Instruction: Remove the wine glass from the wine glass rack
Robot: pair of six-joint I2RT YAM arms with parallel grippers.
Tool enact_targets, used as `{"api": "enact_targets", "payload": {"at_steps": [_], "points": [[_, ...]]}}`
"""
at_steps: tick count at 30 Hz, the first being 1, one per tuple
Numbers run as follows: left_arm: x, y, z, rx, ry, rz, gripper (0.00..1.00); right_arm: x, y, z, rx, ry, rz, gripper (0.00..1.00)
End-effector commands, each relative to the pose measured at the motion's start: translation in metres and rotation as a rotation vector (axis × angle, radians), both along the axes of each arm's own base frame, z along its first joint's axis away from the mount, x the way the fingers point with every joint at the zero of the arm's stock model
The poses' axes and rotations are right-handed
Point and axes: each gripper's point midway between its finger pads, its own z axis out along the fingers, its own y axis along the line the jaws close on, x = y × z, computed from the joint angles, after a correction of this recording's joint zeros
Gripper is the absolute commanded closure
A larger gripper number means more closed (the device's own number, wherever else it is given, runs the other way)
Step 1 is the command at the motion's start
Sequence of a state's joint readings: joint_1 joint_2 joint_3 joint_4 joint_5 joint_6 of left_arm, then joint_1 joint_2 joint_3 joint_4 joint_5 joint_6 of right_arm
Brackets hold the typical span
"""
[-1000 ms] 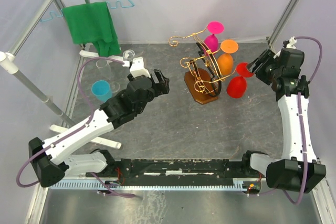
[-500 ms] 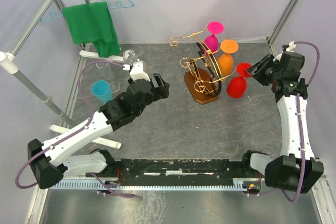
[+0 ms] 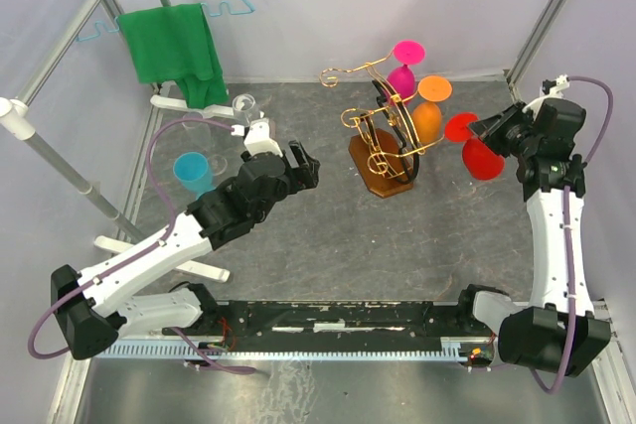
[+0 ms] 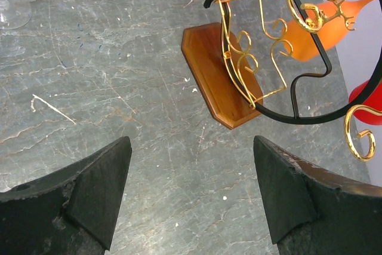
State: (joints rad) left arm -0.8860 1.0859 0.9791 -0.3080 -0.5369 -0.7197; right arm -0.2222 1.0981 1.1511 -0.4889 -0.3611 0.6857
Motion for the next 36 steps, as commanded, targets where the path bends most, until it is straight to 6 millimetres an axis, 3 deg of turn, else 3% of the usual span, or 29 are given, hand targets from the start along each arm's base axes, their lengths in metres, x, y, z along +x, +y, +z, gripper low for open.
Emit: {"api": "enact_targets", "payload": {"at_steps": [1, 5, 18, 27, 36], "points": [[-0.003, -0.006, 0.005, -0.050, 0.005, -0.011, 0.11, 0.001, -0.006, 0.004, 0.010, -0.033, -0.024, 0.99], [-0.004, -0.006, 0.007, -0.057, 0.001, -0.014, 0.11, 0.006, -0.004, 0.002, 0.062, -0.049, -0.016, 0.99], [-0.008, -0.003, 0.013, -0.069, 0.000, -0.018, 0.11, 0.015, -0.031, 0.000, 0.210, -0.159, -0.118, 0.99], [-0.006, -0.007, 0.008, -0.064, 0.013, -0.025, 0.11, 0.030, -0.019, 0.018, 0.324, -0.259, -0.023, 0.99], [-0.008, -0.008, 0.004, -0.067, 0.021, -0.031, 0.11, 0.025, -0.002, 0.034, 0.409, -0.305, 0.077, 0.99]]}}
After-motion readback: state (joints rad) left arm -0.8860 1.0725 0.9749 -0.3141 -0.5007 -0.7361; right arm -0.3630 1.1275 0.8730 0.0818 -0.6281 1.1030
